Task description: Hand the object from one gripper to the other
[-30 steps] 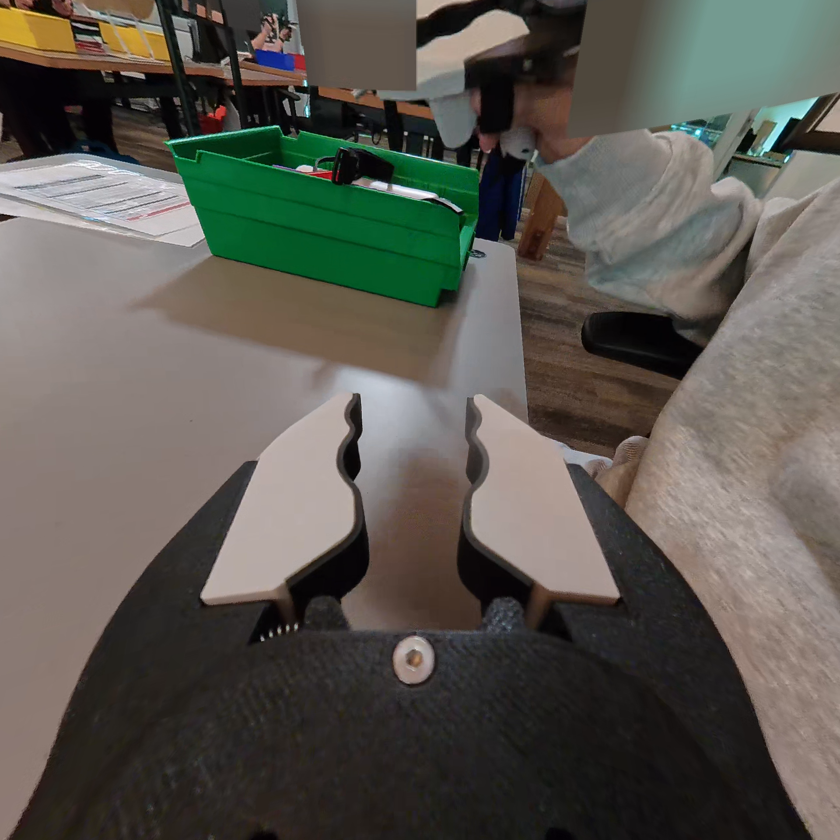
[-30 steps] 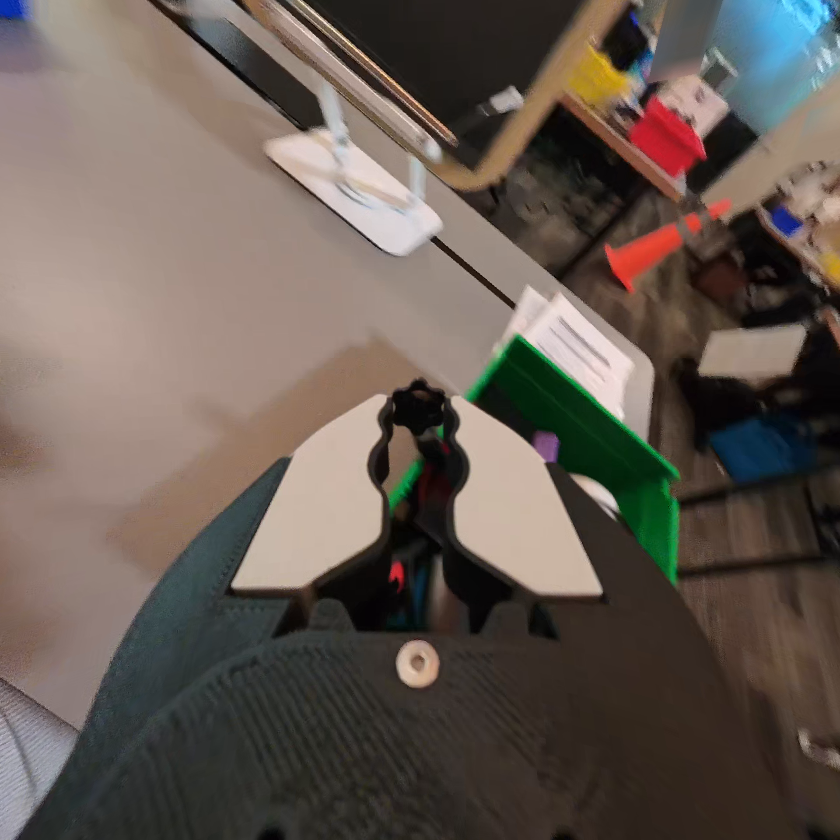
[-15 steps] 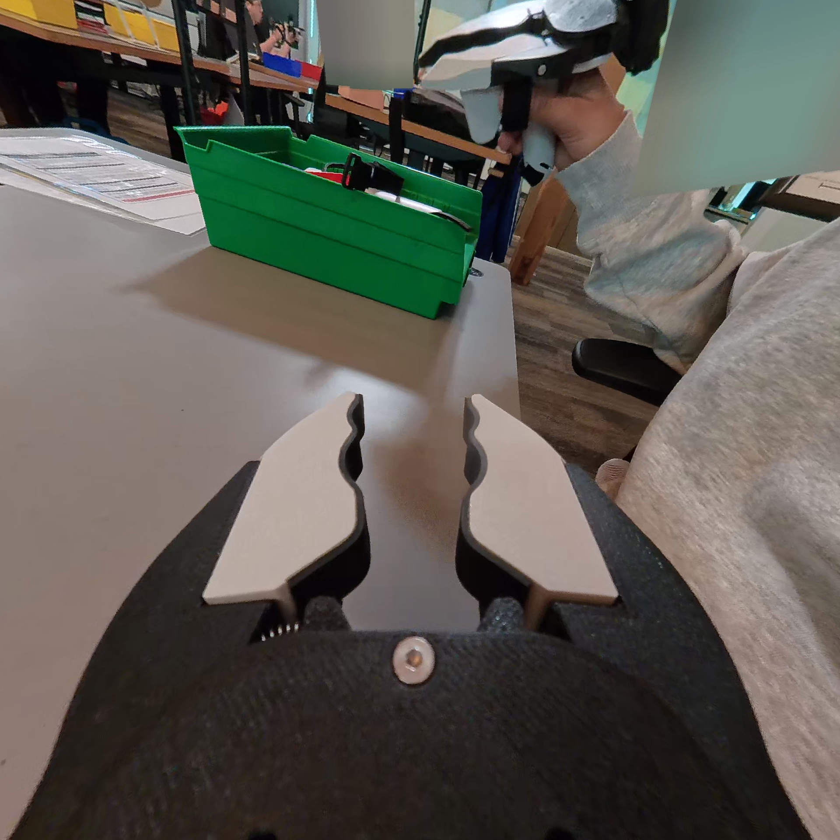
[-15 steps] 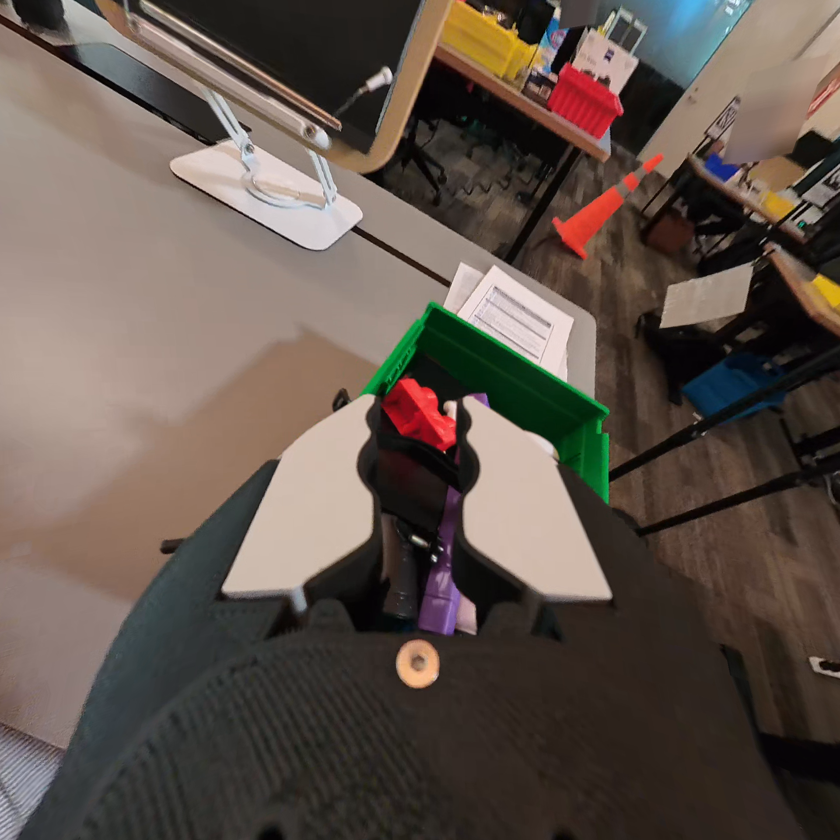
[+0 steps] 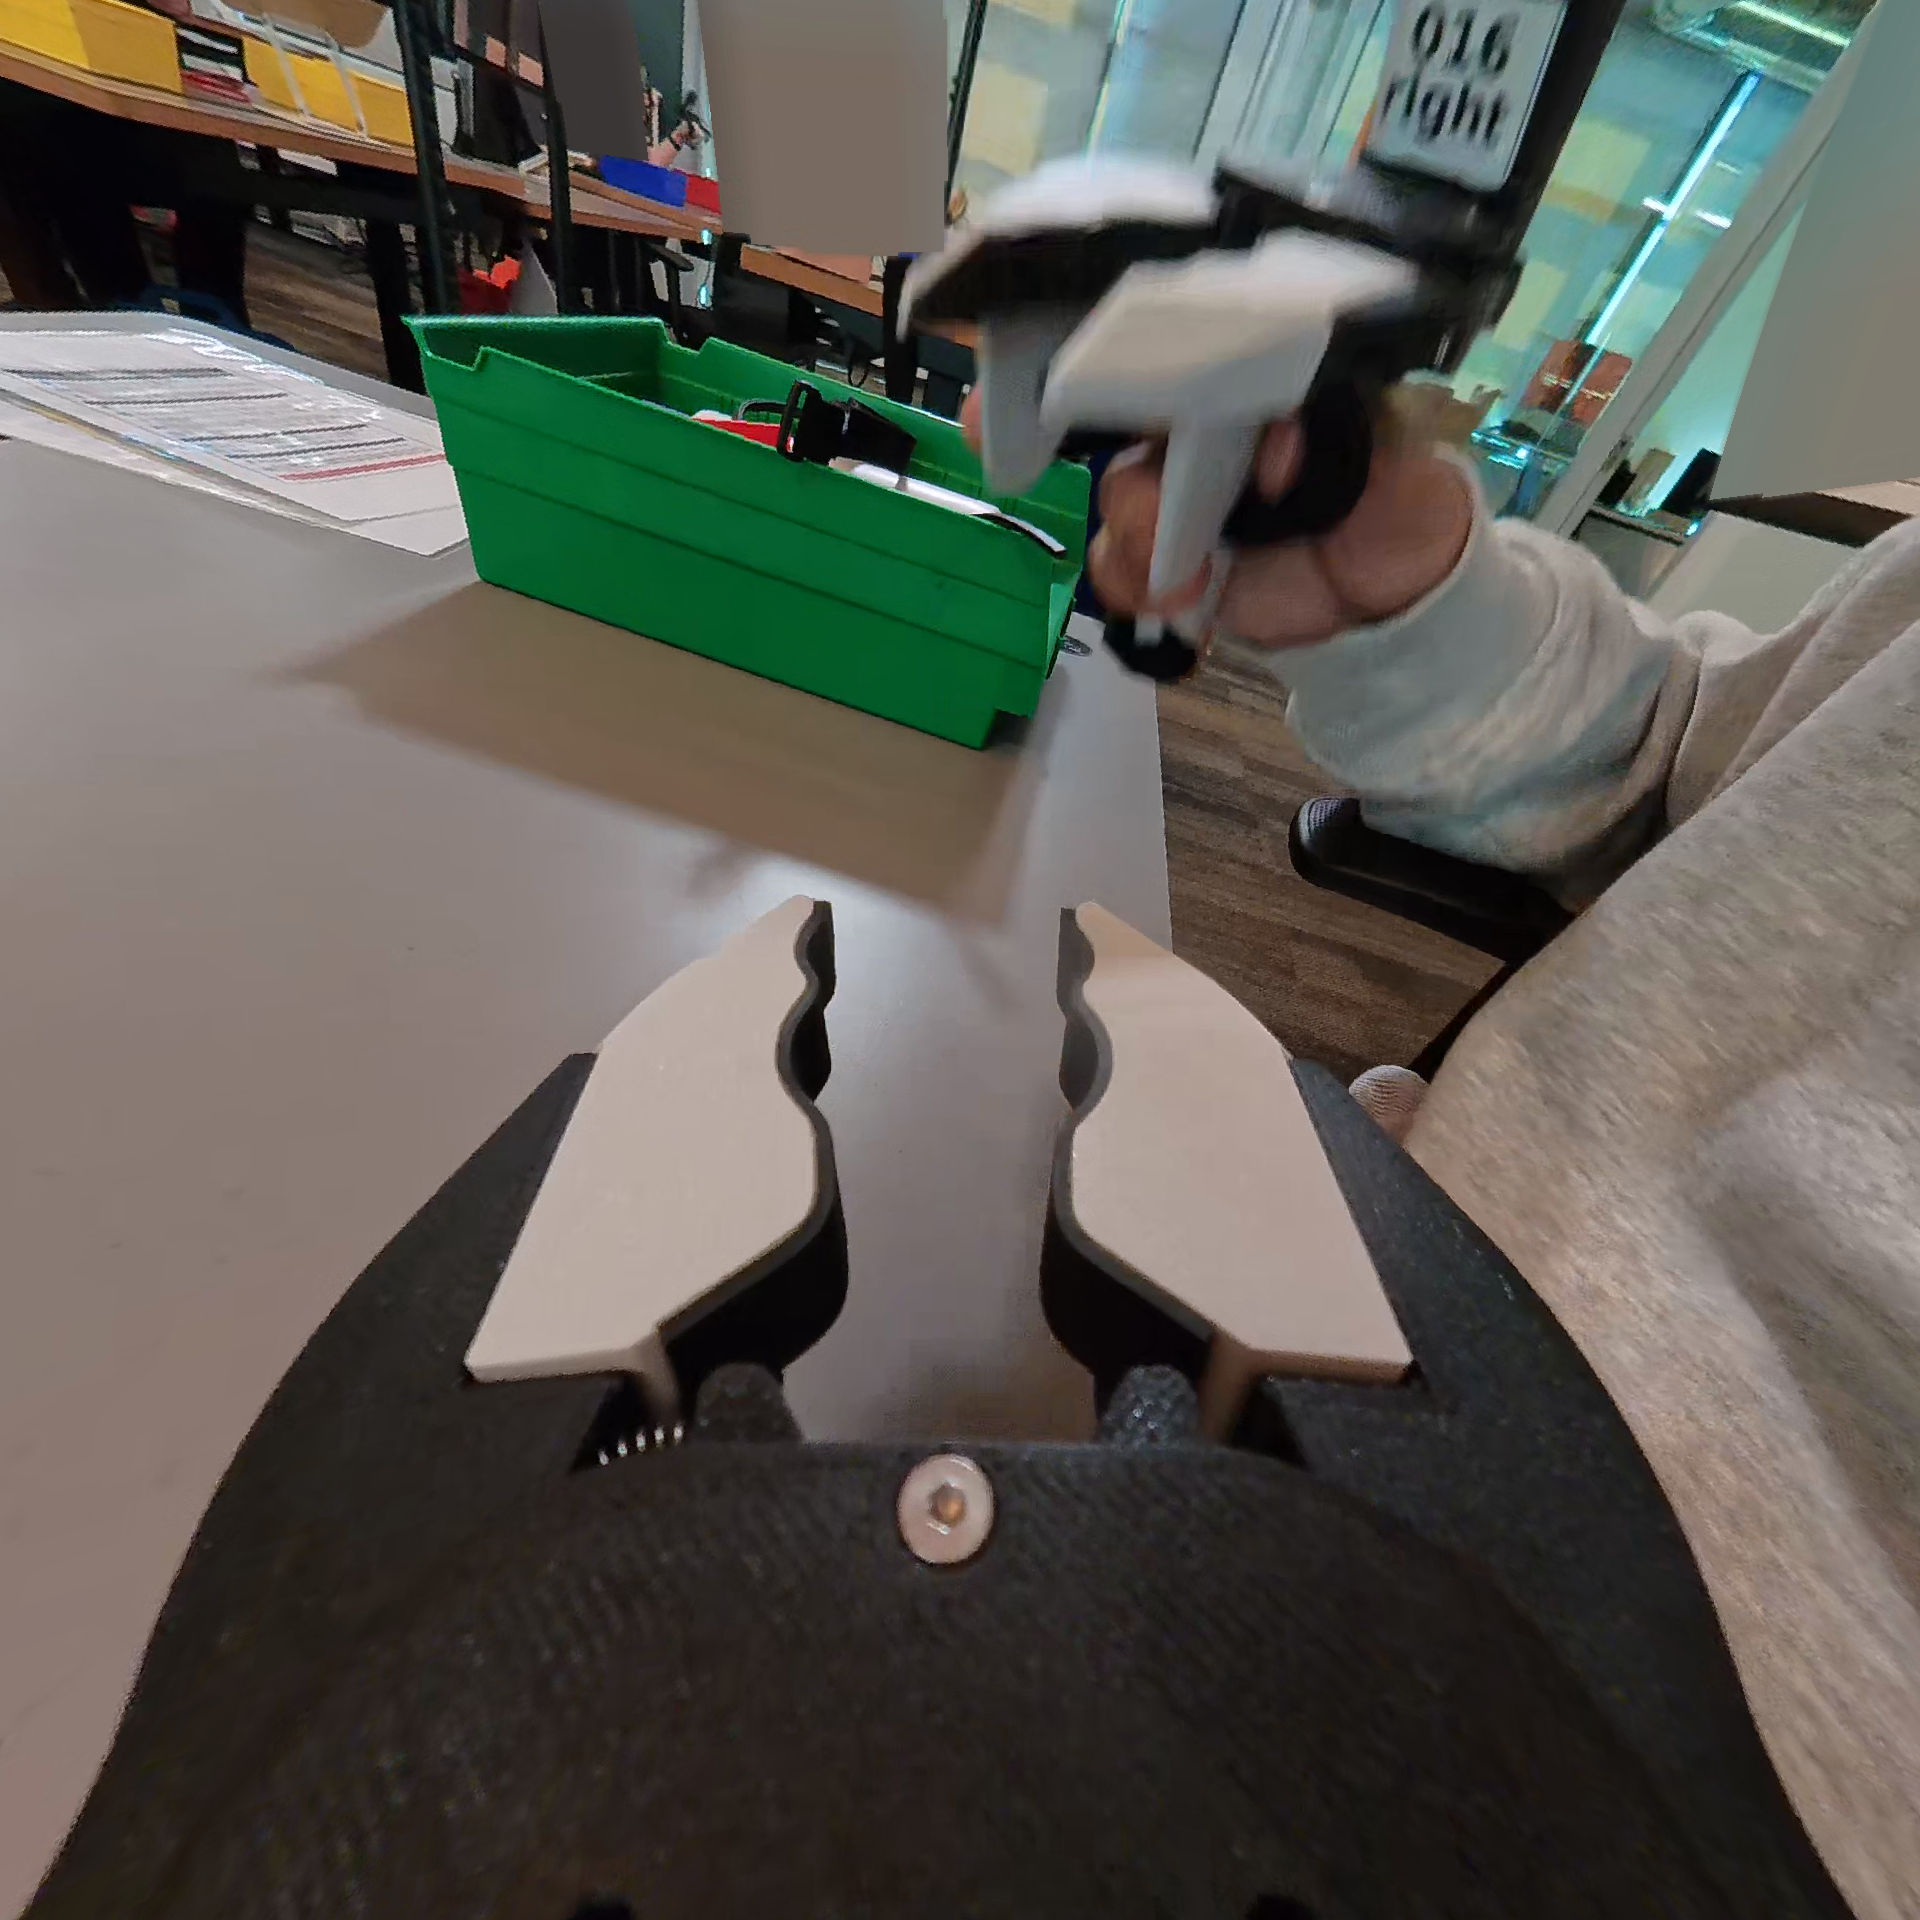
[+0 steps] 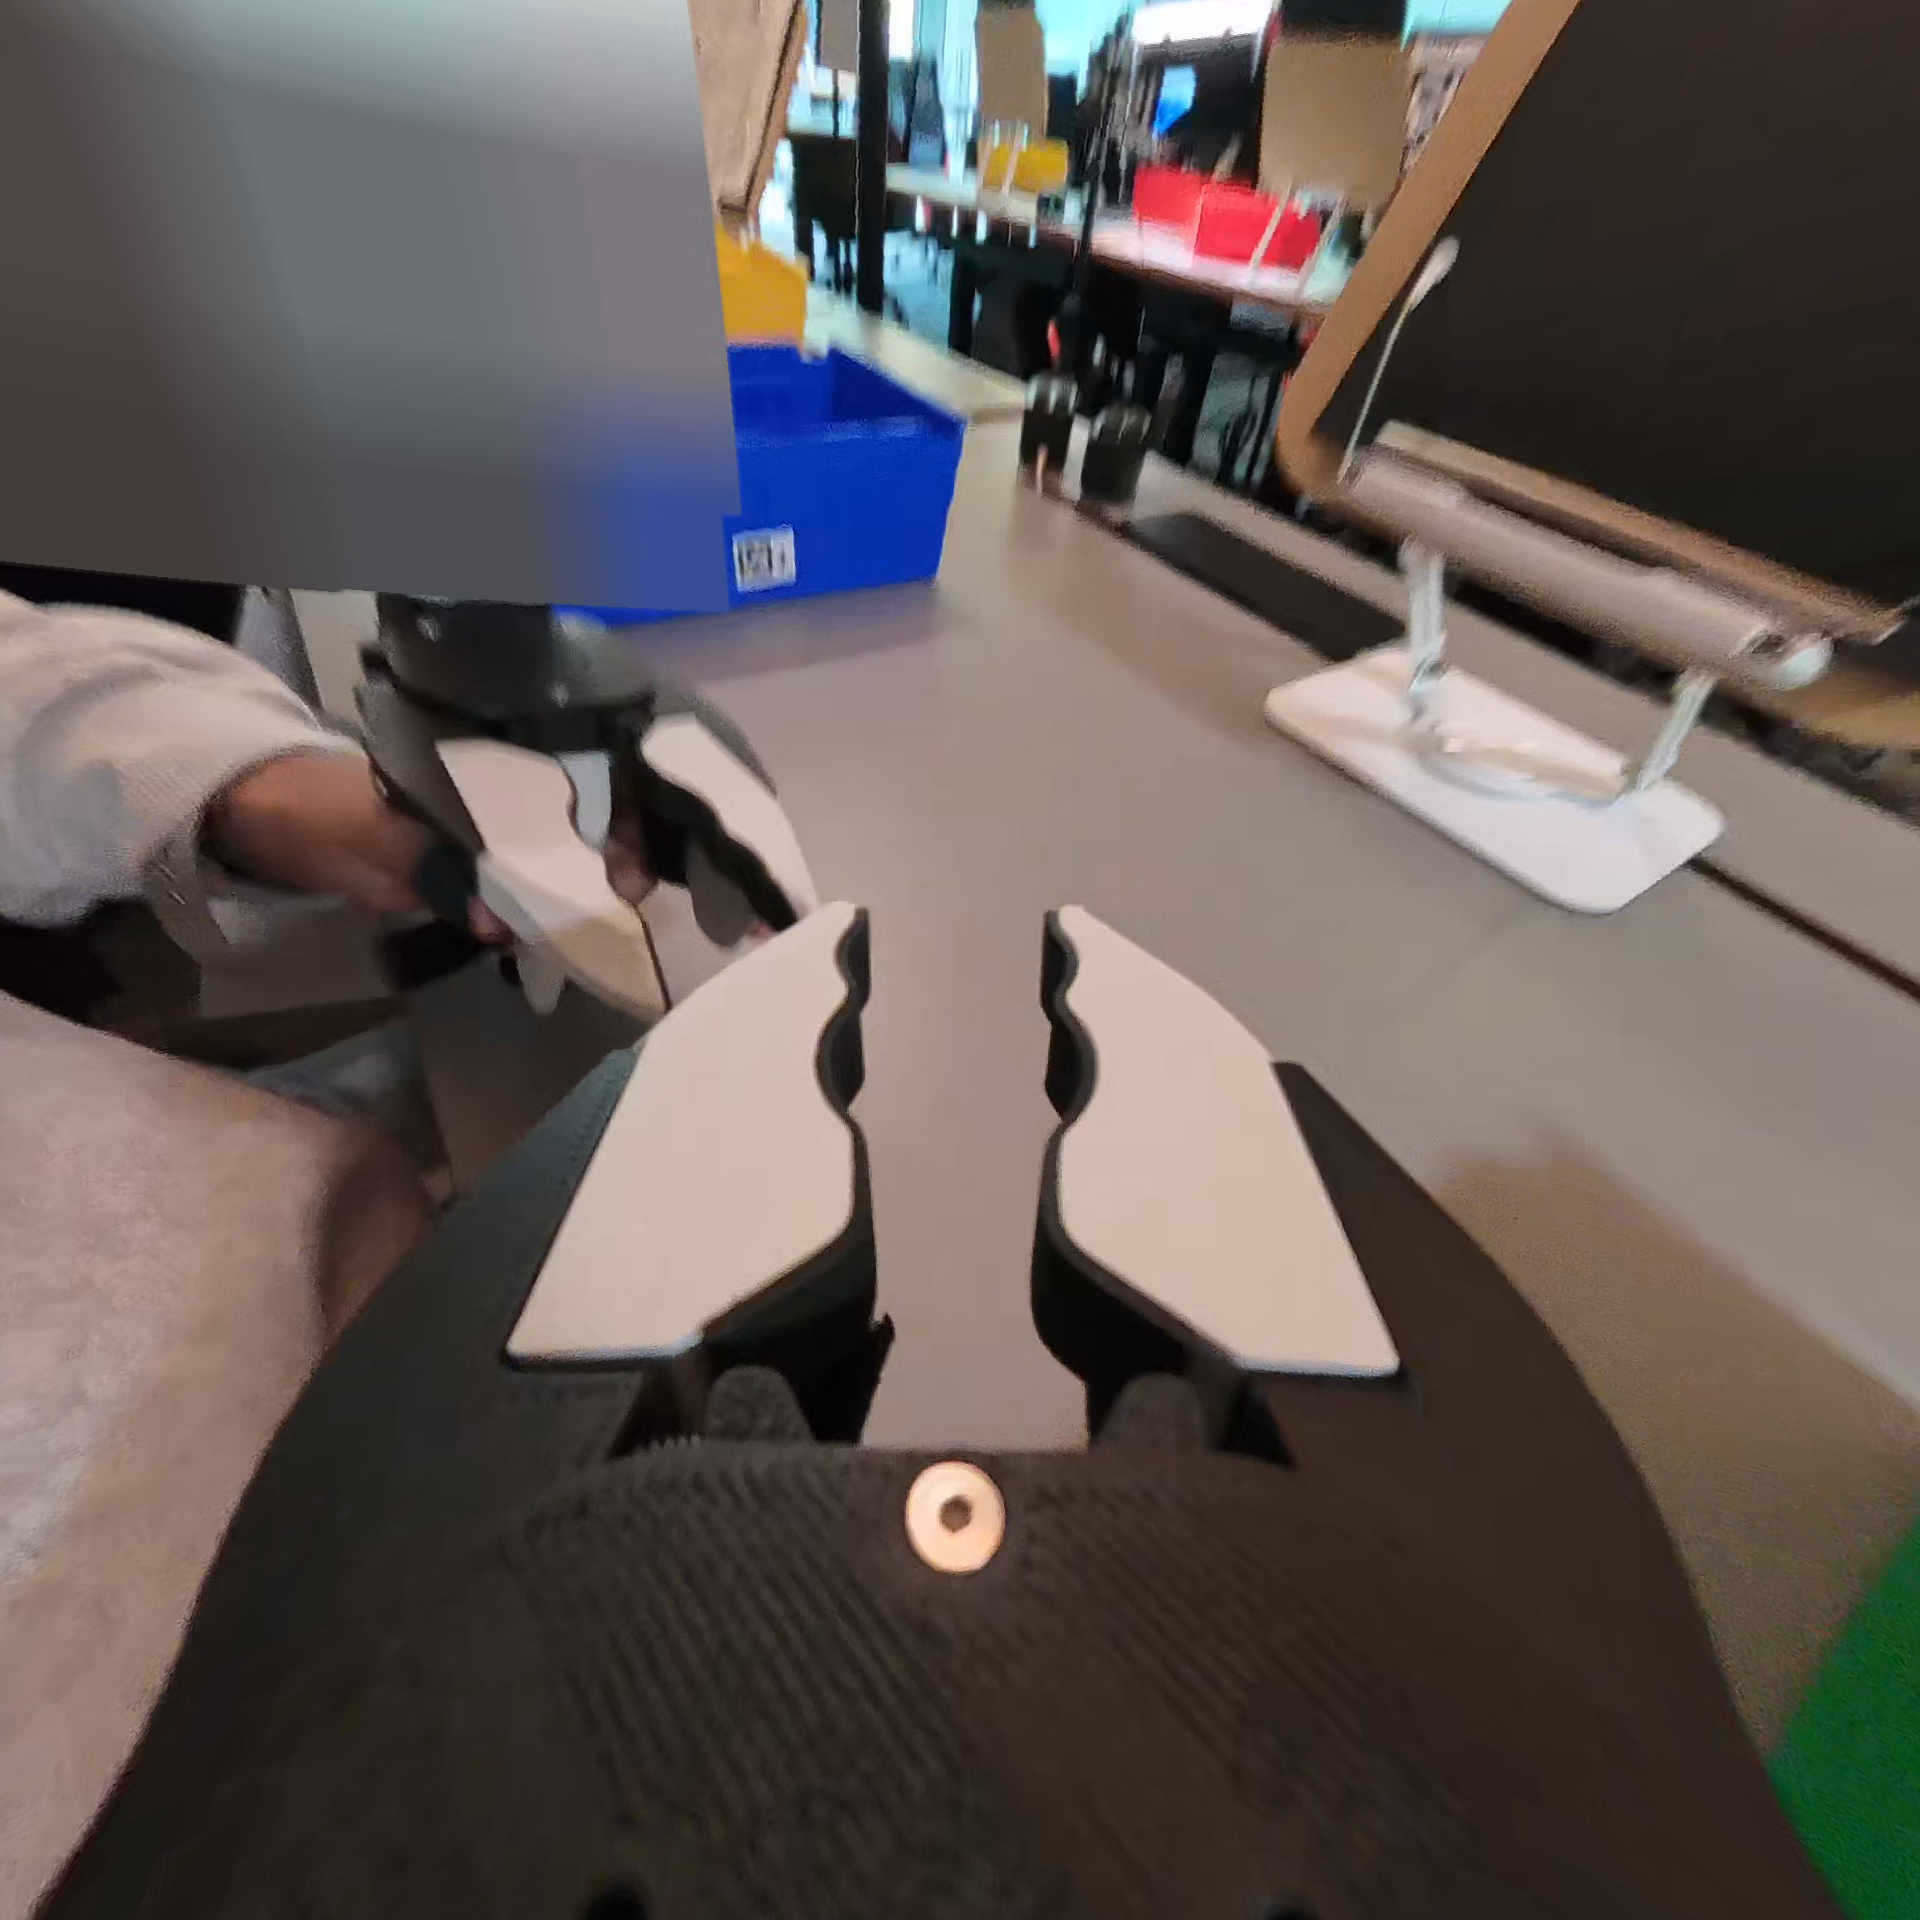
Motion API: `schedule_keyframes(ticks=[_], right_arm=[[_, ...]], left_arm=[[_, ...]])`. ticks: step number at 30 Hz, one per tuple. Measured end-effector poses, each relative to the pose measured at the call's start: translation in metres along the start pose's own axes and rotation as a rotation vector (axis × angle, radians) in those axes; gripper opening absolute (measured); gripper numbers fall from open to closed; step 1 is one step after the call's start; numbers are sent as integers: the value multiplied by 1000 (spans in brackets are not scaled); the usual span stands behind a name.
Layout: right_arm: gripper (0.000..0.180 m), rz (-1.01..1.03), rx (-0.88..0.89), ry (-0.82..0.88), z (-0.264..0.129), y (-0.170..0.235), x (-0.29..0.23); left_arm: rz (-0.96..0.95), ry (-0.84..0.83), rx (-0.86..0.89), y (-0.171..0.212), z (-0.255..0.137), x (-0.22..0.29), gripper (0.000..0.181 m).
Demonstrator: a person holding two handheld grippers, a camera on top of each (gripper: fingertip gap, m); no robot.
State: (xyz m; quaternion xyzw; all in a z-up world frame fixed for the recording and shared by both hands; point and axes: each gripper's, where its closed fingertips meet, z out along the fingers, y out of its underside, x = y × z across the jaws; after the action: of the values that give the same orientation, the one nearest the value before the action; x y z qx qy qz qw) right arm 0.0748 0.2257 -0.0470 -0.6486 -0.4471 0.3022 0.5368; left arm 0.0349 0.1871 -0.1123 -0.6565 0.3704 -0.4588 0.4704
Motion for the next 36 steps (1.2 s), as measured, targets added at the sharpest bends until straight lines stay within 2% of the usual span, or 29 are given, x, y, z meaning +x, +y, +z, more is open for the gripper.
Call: schedule_keyframes(ticks=[3,6,9,13,19,26,30,34,36], right_arm=[[29,41,-94,-13,26,38,-16],[29,173,-69,-77,41,57,-35],[29,159,-86,-123,48,75,-44],[28,52,-82,-119,50,78,-37],[27,53,-66,-115,49,76,-37],[27,23,-61,-123,44,75,-41],[27,14,-47,-96,40,73,-33],[26,36,-35,-52,39,75,-21],[26,18,-47,-12,39,76,-12]], left_arm=[[-7,3,13,-3,-3,0,37],[-76,50,37,-7,-7,2,20],[-135,97,49,-9,-11,4,0],[-121,77,45,-10,-13,2,0],[-119,70,72,-14,-16,2,0],[-130,-15,138,-26,-29,-16,6],[-44,-144,205,-64,-72,-37,11],[98,-359,286,-119,-162,-61,12],[159,-446,275,-133,-209,-66,0]])
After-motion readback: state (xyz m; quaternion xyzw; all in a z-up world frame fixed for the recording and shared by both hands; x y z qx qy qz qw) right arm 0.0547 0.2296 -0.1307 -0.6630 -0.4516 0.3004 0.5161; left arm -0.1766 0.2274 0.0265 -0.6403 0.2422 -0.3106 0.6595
